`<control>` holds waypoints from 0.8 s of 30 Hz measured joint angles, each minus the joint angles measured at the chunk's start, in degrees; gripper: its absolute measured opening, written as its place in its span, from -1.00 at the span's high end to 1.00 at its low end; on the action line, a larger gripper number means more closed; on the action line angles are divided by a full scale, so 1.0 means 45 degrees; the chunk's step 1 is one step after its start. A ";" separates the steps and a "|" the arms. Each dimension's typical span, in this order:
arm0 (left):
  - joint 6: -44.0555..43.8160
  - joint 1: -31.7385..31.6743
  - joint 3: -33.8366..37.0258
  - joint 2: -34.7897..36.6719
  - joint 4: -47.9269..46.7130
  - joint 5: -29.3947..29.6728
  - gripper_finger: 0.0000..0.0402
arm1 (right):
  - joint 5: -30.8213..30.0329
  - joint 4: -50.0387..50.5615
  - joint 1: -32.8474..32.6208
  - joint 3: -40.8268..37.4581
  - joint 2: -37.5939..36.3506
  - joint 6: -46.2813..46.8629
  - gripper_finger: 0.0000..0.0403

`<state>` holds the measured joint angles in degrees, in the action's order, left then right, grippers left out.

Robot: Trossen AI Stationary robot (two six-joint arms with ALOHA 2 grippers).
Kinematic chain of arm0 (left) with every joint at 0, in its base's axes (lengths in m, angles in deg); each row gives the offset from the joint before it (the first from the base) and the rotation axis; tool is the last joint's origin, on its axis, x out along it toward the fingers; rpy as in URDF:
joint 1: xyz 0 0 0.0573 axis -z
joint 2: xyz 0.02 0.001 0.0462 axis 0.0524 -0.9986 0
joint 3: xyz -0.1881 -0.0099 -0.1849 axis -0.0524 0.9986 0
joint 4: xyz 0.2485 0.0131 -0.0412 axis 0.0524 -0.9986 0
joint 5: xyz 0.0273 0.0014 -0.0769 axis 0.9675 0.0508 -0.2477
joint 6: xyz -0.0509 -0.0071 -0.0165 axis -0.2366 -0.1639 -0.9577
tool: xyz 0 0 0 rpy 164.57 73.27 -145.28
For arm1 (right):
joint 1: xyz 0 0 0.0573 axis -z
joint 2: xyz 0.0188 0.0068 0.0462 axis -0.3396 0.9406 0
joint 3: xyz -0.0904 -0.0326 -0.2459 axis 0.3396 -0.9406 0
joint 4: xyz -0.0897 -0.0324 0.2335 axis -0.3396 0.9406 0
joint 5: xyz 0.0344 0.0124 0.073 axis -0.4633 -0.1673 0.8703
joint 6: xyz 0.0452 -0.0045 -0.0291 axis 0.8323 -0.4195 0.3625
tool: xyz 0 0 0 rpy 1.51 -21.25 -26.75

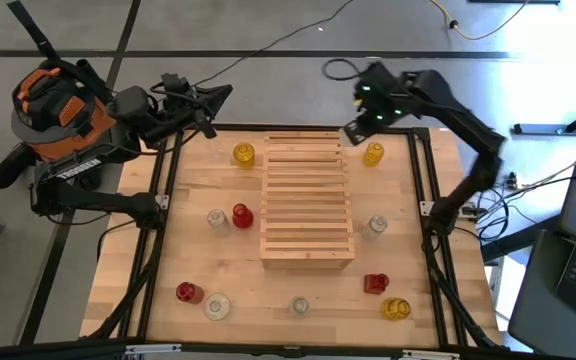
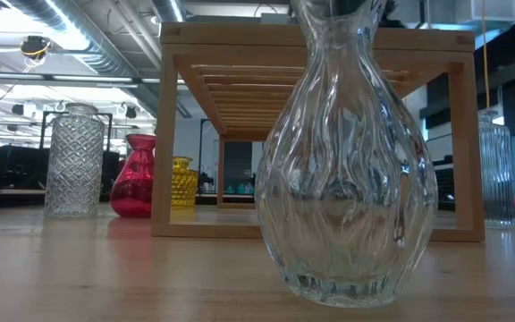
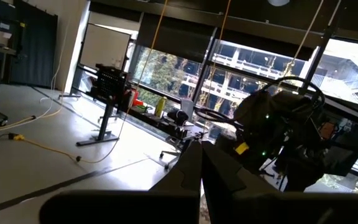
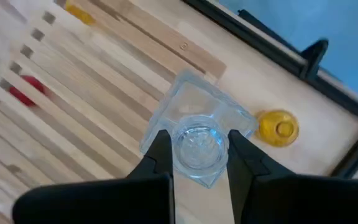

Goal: Sort vases onto shelf
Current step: Put the transparent vase on the shelf

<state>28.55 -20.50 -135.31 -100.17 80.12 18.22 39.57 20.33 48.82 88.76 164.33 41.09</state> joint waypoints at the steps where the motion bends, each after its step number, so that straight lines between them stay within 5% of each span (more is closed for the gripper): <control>1: -0.0005 0.0000 0.0000 0.0000 0.0000 -0.0005 1.00 | -0.0079 0.0254 -0.0062 0.0608 0.0544 -0.0267 0.74; 7: -0.0418 0.0000 0.0000 0.0000 -0.0005 -0.0271 1.00 | 0.0259 0.0169 -0.0013 0.2419 0.2476 -0.0824 0.74; 24: -0.0695 0.0010 0.0000 0.0000 -0.0763 -0.1292 1.00 | 0.1432 -0.1587 -0.0027 0.2415 0.3422 -0.0047 0.74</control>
<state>25.42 -20.46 -135.31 -100.17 76.69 12.41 46.01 13.19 48.69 99.63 179.73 40.88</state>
